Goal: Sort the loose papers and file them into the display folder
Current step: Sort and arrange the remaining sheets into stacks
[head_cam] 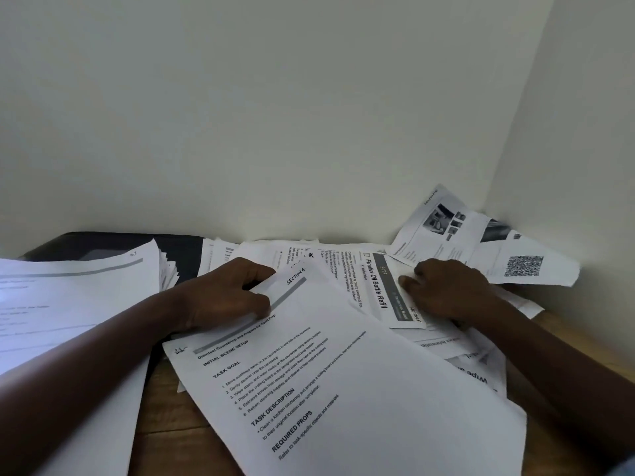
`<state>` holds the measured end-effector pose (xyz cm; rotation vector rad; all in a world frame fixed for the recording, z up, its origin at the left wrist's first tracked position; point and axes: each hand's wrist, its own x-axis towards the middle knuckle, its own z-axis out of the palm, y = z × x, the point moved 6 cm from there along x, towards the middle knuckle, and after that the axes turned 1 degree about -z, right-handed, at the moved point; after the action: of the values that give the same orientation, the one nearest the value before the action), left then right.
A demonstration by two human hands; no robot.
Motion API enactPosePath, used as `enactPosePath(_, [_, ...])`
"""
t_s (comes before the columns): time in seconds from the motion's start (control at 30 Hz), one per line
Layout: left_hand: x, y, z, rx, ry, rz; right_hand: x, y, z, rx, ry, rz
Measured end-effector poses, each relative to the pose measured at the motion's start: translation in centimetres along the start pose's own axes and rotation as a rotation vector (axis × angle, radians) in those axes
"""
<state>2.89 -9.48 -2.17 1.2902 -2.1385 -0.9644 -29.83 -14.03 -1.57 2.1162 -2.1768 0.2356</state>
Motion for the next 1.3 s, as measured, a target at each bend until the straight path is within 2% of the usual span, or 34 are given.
enactPosePath(0.1, [0.1, 0.0, 0.0, 0.004, 0.002, -0.002, 0.4, 0.8, -0.1, 0.204, -0.052, 0.027])
enactPosePath(0.27, [0.2, 0.0, -0.2, -0.008, 0.032, 0.005, -0.6, -1.2, -0.7, 0.397, -0.041, -0.040])
enactPosePath(0.4, [0.4, -0.3, -0.1, 0.032, 0.034, -0.001, -0.5, -1.5, -1.0, 0.920, -0.145, 0.037])
enactPosePath(0.5, [0.4, -0.3, 0.1, 0.084, 0.031, 0.006, -0.4, -0.8, -1.0, 1.149, -0.083, 0.098])
enactPosePath(0.57, [0.5, -0.4, 0.1, 0.087, 0.037, 0.006, 0.0, -0.8, -0.9, 1.114, -0.001, 0.089])
enactPosePath(0.7, [0.4, -0.1, 0.5, 0.097, 0.055, 0.038, -0.2, -1.0, -1.5, 0.811, 0.190, 0.076])
enactPosePath(0.8, [0.1, 0.2, 0.6, 0.207, 0.134, 0.092, -0.8, -1.2, -2.4, 0.587, 0.323, 0.011])
enactPosePath(0.87, [0.1, 0.6, 0.5, 0.315, 0.214, 0.143, -0.9, -0.6, -3.3, 0.531, 0.396, -0.005])
enactPosePath(0.93, [0.0, 0.8, 0.4, 0.351, 0.238, 0.195, -0.7, 0.6, -4.5, 0.639, 0.454, 0.055])
enactPosePath(1.1, [-0.3, 1.4, 0.5, 0.373, 0.233, 0.244, -1.5, 5.8, -6.3, 1.194, 0.617, 0.403])
enactPosePath(1.2, [-0.3, 1.5, 0.6, 0.397, 0.220, 0.233, -3.2, 8.6, -6.7, 1.211, 0.758, 0.478])
enactPosePath(1.3, [-0.3, 1.4, 0.5, 0.425, 0.229, 0.222, -5.2, 10.9, -5.9, 1.107, 0.795, 0.575])
